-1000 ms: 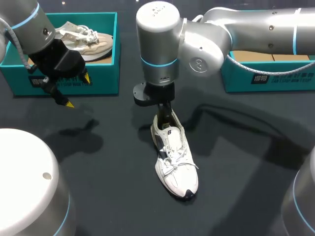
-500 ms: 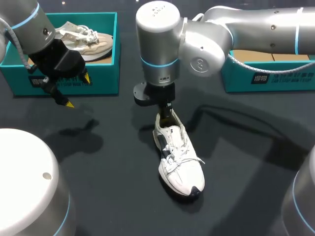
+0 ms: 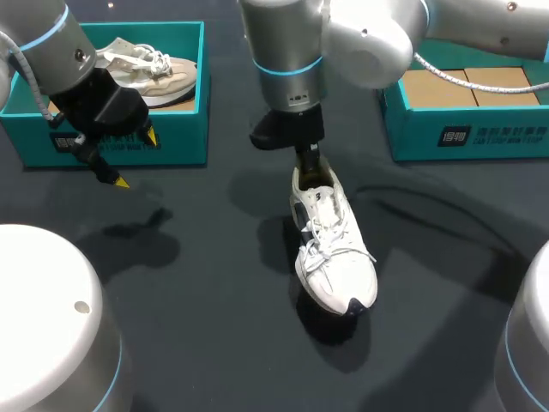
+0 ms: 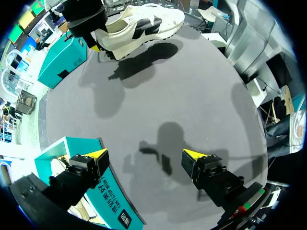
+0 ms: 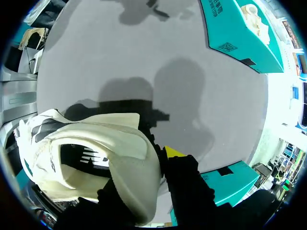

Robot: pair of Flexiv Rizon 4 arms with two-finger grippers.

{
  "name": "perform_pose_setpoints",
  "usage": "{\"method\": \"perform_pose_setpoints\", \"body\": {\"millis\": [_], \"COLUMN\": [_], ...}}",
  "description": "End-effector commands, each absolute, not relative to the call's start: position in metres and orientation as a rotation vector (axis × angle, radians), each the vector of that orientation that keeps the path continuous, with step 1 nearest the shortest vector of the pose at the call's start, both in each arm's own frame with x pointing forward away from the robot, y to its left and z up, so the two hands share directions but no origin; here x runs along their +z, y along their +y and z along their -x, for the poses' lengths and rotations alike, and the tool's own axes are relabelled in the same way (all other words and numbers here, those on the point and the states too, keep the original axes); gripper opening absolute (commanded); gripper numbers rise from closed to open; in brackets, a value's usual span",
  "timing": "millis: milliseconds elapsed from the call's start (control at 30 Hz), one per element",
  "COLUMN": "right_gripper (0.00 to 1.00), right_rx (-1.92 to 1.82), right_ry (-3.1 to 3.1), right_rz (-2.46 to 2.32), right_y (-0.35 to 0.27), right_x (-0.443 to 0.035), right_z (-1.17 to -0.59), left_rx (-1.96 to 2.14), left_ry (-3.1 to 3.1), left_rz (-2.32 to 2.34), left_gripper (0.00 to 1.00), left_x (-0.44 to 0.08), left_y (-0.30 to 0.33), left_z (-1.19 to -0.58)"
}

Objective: Take the shoe out of the shoebox, open the shoe tongue, remove and reinsert the insole, then place the shoe into the shoebox

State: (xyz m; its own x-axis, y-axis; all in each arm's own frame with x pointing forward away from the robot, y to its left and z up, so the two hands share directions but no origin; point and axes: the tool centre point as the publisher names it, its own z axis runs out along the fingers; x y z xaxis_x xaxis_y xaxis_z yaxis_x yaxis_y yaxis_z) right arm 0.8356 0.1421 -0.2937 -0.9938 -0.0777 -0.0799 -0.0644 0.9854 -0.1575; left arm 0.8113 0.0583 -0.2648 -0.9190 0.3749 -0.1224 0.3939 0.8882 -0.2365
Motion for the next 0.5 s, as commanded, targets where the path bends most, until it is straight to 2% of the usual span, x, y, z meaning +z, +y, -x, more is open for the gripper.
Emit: {"method": "perform_pose_setpoints", "body": {"millis": [33, 500], "right_gripper": [0.00, 0.00], "right_rx": [-0.244, -0.214], "right_ry": [3.040, 3.043], "right_rz": [0.064, 0.018], "right_y": [0.107, 0.094], "right_x": [-0.242, -0.234], "right_z": [-0.835, -0.842], "left_rx": [-0.392, -0.392], "left_ry": [2.981, 2.981], "left_rz": [-0.608, -0.608], "left_gripper": [1.00, 1.00], "left_x": [-0.265, -0.265], "left_y": [0.058, 0.058], "left_z": [-0.811, -0.811]}}
